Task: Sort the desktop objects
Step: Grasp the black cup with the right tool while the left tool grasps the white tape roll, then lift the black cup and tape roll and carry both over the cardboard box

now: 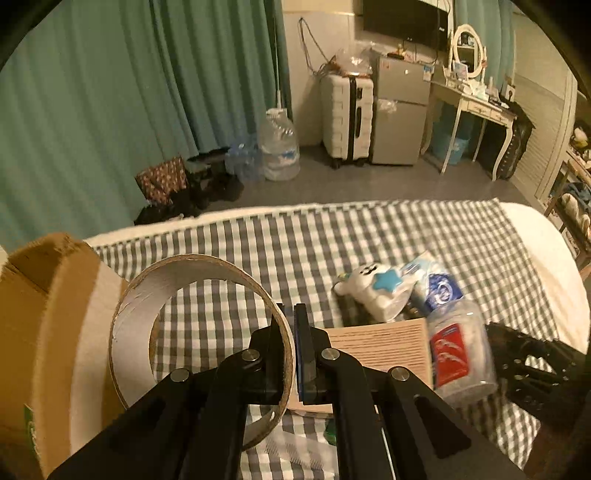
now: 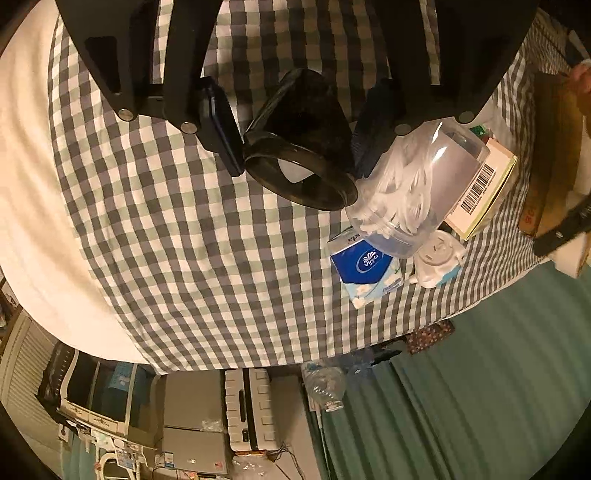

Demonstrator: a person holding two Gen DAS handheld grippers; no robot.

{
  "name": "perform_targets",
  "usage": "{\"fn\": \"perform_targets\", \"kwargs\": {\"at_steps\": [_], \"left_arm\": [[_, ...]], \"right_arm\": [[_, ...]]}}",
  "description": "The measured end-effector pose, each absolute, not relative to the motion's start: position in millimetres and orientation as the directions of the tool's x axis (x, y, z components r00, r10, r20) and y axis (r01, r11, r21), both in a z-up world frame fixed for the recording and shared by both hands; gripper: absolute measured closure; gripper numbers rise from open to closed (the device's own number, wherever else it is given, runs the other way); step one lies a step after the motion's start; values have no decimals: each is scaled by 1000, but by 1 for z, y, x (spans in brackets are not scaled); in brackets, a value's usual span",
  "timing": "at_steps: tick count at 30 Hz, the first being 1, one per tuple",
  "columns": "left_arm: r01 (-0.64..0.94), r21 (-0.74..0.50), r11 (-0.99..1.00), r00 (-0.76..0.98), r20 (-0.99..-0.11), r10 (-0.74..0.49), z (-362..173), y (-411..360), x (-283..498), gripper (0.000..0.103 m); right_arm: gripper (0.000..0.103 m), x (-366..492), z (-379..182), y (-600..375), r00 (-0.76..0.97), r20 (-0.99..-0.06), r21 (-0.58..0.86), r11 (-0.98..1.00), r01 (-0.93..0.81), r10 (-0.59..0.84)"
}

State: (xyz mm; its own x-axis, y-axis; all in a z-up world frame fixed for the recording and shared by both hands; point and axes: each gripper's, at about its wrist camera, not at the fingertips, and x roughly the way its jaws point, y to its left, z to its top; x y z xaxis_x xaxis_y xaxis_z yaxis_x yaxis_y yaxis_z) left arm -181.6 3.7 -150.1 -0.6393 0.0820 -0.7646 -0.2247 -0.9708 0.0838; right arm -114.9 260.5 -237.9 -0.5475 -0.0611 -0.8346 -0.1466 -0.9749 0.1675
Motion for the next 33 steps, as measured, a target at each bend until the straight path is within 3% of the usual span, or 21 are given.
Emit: {"fn": "perform_targets", "kwargs": {"at_steps": [17, 33], "left_arm": [[-220, 93, -971, -727, -680, 100, -68, 12, -147, 99], [-231, 71, -970, -812, -564, 152, 20, 5, -70, 99]], "right_arm": [[46, -94, -174, 269, -628, -778, 129, -978, -161, 1], [46, -30, -50, 260, -776, -631, 120, -984, -130, 25]]}}
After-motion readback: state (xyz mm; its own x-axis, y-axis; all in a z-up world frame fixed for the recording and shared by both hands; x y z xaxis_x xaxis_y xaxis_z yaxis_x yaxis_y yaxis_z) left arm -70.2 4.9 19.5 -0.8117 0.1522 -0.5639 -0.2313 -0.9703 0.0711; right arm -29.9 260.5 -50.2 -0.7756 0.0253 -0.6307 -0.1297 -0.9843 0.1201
